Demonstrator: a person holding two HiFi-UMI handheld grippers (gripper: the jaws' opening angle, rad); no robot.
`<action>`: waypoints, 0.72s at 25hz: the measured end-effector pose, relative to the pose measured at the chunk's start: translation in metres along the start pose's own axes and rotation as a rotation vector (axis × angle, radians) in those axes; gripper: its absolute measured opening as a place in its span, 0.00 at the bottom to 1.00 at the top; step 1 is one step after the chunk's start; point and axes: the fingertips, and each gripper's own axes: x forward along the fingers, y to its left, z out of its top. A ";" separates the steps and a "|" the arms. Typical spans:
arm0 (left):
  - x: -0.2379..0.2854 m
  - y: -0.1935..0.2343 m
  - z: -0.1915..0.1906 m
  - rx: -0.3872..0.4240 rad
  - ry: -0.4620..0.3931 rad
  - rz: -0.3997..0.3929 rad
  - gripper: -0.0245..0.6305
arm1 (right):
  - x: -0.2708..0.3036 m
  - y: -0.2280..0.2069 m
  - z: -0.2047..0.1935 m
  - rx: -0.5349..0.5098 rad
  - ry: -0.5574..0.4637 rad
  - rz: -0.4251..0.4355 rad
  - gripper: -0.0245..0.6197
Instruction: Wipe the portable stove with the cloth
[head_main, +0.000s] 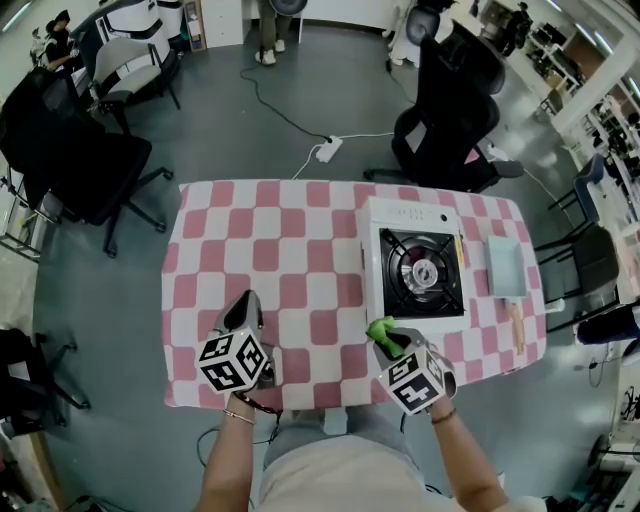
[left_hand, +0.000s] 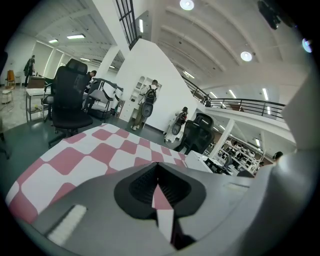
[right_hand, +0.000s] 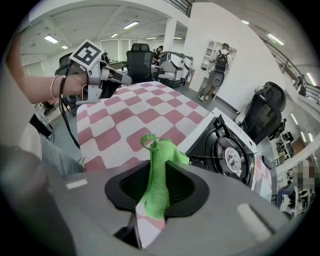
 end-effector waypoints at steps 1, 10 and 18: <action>-0.001 0.001 0.000 -0.001 -0.001 0.003 0.04 | 0.000 0.001 0.001 0.000 -0.002 0.002 0.19; -0.006 0.002 0.000 0.001 -0.006 0.029 0.04 | 0.003 0.011 0.015 0.011 -0.046 0.041 0.19; -0.011 -0.010 0.010 0.024 -0.028 0.049 0.04 | 0.000 0.021 0.033 0.011 -0.153 0.111 0.19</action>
